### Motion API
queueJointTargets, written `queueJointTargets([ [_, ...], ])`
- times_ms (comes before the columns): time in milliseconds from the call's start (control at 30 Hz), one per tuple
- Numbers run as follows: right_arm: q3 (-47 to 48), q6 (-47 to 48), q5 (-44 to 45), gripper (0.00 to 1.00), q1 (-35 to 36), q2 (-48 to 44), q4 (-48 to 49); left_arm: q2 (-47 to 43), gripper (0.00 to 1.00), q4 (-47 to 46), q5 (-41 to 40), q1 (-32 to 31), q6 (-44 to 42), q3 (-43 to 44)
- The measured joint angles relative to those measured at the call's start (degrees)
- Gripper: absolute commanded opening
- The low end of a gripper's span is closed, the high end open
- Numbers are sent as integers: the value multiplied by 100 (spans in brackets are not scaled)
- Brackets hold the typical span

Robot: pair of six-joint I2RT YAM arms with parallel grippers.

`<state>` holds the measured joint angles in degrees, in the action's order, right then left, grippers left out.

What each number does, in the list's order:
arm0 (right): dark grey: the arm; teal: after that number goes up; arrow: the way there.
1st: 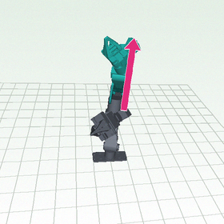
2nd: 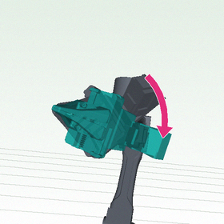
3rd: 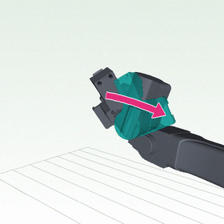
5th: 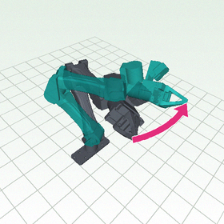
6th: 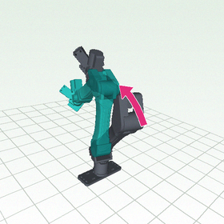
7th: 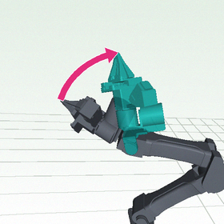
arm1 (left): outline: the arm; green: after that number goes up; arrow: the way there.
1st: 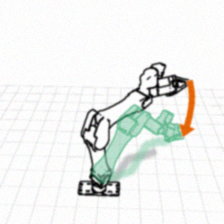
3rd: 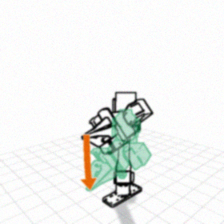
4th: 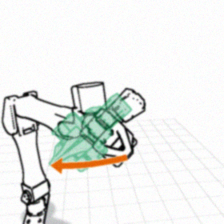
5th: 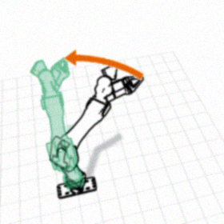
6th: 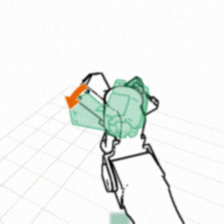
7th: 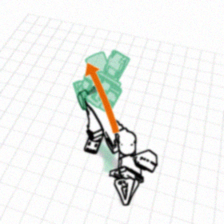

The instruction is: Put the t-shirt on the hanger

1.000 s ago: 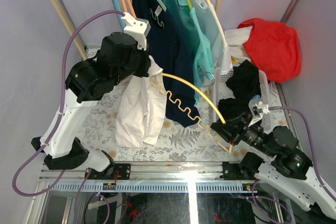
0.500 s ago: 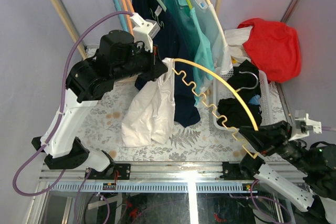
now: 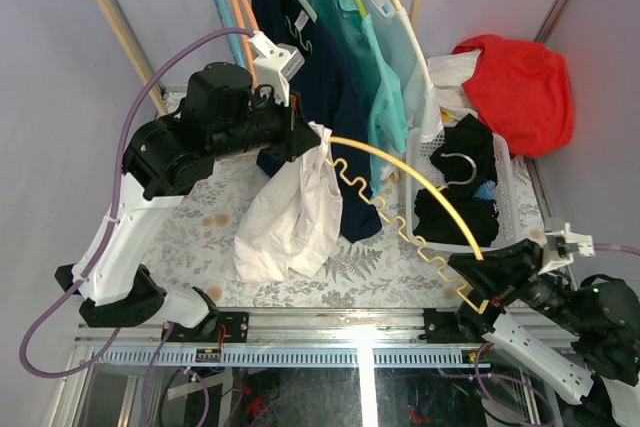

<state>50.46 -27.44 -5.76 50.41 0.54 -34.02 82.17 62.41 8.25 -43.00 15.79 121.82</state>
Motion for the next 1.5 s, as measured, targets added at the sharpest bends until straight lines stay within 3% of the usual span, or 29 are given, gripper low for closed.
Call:
queueJointTargets([
  [500,-638,-509,-922,0,-319,-4,256,-859,0,225,-621,0,55,-1196],
  [900,-1276,-691,-1502,0,-323,-4,758,-1014,0,531,-955,0,136,-1432],
  [1233,-1429,-509,-1443,0,-323,11,894,-787,0,538,-535,0,177,-835],
  [1500,-879,72,-1478,0,-323,970,1215,-105,0,435,205,11,385,715],
])
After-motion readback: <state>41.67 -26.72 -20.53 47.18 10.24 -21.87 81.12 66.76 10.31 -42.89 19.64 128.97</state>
